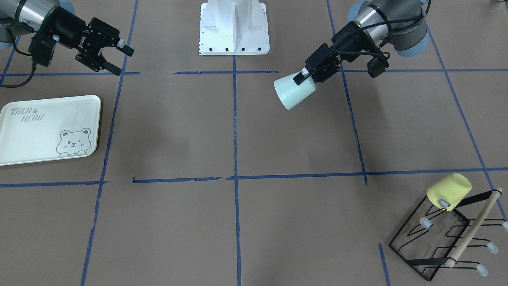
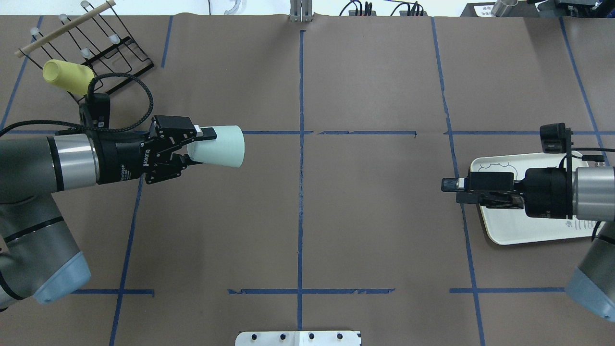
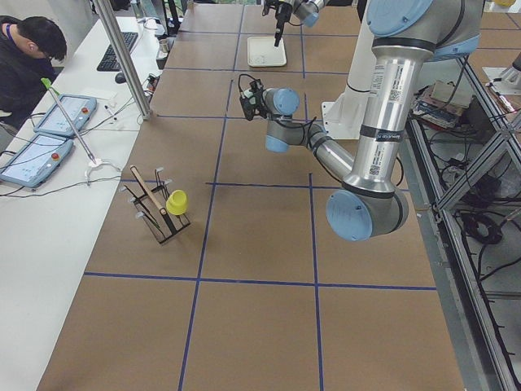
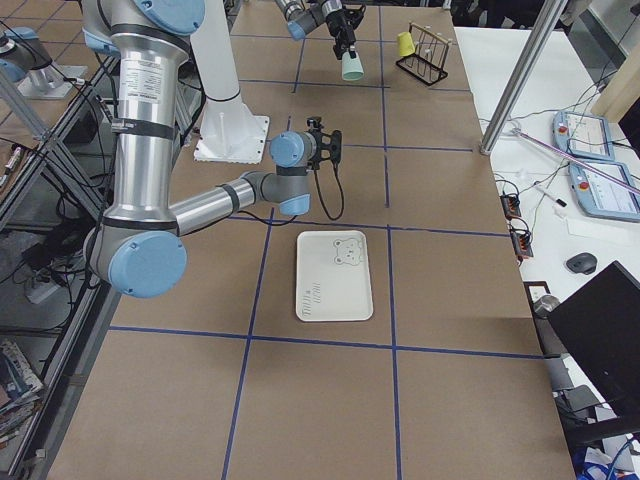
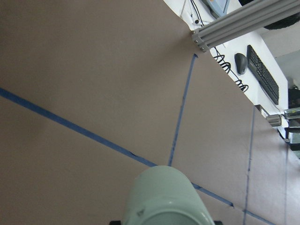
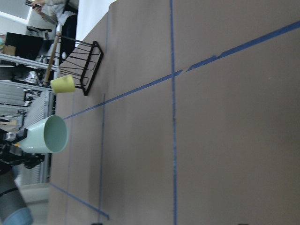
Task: Left arm grabs green cup and hands to right arm on tray
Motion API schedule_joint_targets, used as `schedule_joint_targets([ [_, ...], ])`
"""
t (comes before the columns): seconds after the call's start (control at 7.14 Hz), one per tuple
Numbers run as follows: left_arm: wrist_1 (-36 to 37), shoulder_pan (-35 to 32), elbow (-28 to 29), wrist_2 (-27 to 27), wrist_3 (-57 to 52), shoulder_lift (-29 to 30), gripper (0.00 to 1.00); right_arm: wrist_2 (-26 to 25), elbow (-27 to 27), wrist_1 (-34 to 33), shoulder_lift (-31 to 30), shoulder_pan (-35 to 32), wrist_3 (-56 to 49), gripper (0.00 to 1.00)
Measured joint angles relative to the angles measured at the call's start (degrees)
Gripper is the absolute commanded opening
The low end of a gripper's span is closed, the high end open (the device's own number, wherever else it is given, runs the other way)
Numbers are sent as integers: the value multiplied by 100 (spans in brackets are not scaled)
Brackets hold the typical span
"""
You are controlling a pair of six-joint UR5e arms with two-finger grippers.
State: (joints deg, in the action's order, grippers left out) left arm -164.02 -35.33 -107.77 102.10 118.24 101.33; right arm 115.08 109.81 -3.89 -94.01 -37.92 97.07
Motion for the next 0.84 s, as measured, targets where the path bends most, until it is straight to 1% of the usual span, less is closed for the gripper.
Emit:
schedule_joint_targets([
  [0.14, -456, 97, 42, -4, 238, 78, 8, -61, -447, 848, 390, 143, 424, 100],
  [0.28, -833, 225, 92, -6, 328, 190, 8, -166, -883, 1630, 767, 296, 699, 100],
  [0.42, -1254, 449, 183, -6, 356, 295, 8, -460, -1146, 2179, 1088, 553, 842, 100],
  [0.56, -1722, 679, 361, -6, 361, 407, 8, -883, -1238, 2414, 1383, 863, 900, 100],
  [0.7, -2090, 812, 565, -6, 367, 519, 7, -1239, -1263, 2469, 1660, 1130, 926, 100],
  [0.84, -2279, 886, 728, -6, 370, 631, 7, -1461, -1275, 2454, 1866, 1311, 939, 99],
])
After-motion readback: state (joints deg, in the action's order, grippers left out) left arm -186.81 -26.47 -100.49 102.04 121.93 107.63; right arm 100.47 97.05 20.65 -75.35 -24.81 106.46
